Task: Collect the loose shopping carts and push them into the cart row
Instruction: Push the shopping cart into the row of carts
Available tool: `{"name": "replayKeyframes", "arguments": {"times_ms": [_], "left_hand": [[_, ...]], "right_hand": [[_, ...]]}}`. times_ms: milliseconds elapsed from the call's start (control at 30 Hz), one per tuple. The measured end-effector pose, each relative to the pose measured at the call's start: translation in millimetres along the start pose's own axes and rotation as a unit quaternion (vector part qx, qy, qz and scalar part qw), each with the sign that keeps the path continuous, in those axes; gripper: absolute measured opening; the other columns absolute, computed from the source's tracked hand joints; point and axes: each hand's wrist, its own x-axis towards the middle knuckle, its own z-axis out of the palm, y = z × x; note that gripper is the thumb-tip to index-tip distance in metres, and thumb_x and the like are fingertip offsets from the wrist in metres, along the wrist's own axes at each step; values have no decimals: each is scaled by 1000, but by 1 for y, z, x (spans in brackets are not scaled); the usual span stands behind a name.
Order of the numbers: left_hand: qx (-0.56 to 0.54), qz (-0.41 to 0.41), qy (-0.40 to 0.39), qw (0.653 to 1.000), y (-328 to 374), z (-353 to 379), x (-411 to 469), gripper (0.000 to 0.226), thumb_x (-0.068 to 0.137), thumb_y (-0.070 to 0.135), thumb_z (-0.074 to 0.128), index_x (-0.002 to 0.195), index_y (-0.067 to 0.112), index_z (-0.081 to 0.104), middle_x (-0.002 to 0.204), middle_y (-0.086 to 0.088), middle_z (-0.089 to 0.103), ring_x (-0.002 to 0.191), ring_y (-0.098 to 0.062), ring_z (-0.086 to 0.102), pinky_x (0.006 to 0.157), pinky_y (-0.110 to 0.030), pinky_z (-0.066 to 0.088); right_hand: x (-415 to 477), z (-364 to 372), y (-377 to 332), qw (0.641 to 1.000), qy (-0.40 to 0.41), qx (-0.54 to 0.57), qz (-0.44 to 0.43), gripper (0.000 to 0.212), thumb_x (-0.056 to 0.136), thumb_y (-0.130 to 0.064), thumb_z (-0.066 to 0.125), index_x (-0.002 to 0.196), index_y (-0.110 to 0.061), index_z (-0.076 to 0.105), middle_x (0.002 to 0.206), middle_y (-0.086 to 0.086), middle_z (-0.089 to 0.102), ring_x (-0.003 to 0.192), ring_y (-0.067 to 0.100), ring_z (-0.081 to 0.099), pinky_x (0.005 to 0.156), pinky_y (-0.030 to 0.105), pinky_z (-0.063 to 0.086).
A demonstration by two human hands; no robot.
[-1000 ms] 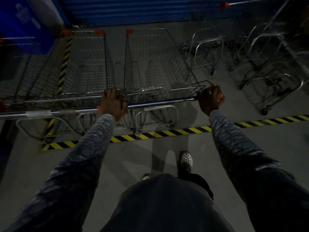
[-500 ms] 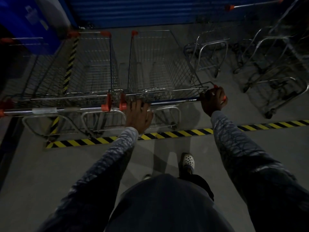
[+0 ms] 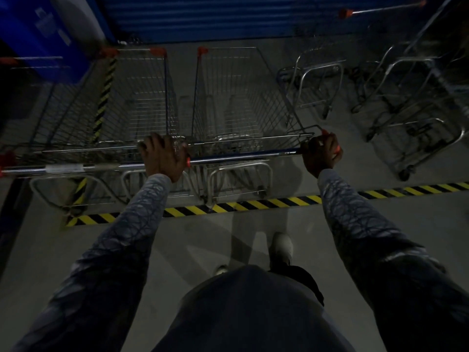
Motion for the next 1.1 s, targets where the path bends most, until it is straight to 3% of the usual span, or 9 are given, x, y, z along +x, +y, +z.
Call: {"name": "replayKeyframes", "arguments": {"times_ms": [133, 267, 367, 633, 833, 1100], "left_hand": [[17, -7, -9, 1000, -1, 3, -3, 56, 98, 54, 36, 117, 5, 55, 127, -27, 51, 119, -42, 44, 103, -57, 28], [16, -6, 8, 1000, 1, 1, -3, 52, 99, 52, 36, 115, 7, 56, 124, -25, 51, 118, -40, 44, 101, -56, 28], [14, -8, 30, 999, 4, 0, -4, 49, 99, 49, 37, 111, 6, 56, 118, -24, 53, 115, -39, 44, 99, -54, 29], [17, -16, 24, 999, 5, 3, -4, 52, 97, 48, 32, 117, 7, 55, 124, -28, 51, 118, -42, 45, 99, -55, 31], [0, -47, -9, 999, 5, 5, -1, 62, 91, 44, 30, 131, 4, 55, 137, -36, 45, 130, -52, 38, 106, -65, 26], [-12, -71, -37, 997, 6, 5, 0, 66, 91, 43, 26, 140, 7, 54, 148, -34, 38, 141, -50, 28, 113, -64, 15]], "right_hand": [[-4, 0, -7, 999, 34, -1, 25, 46, 98, -39, 56, 134, -9, 53, 158, 15, 28, 151, 31, 14, 120, 54, 3], [-5, -1, -8, 998, 50, -19, 11, 41, 99, -38, 55, 131, -12, 58, 160, 14, 24, 152, 29, 11, 120, 53, 2], [0, 7, 0, 998, 37, -57, 2, 33, 99, -45, 49, 115, -22, 65, 160, 9, 24, 152, 26, 8, 118, 54, 3], [-3, 11, 3, 997, 39, -67, -9, 39, 100, -47, 42, 116, -21, 65, 163, 11, 19, 153, 28, 5, 116, 54, 4], [-10, 18, 9, 995, 77, -51, -39, 66, 86, -59, 22, 108, -16, 66, 162, 13, 27, 152, 31, 15, 113, 52, 9], [-13, 21, 8, 996, 75, -49, -30, 54, 92, -53, 34, 117, -16, 64, 161, 12, 27, 152, 29, 14, 114, 48, 7]]}}
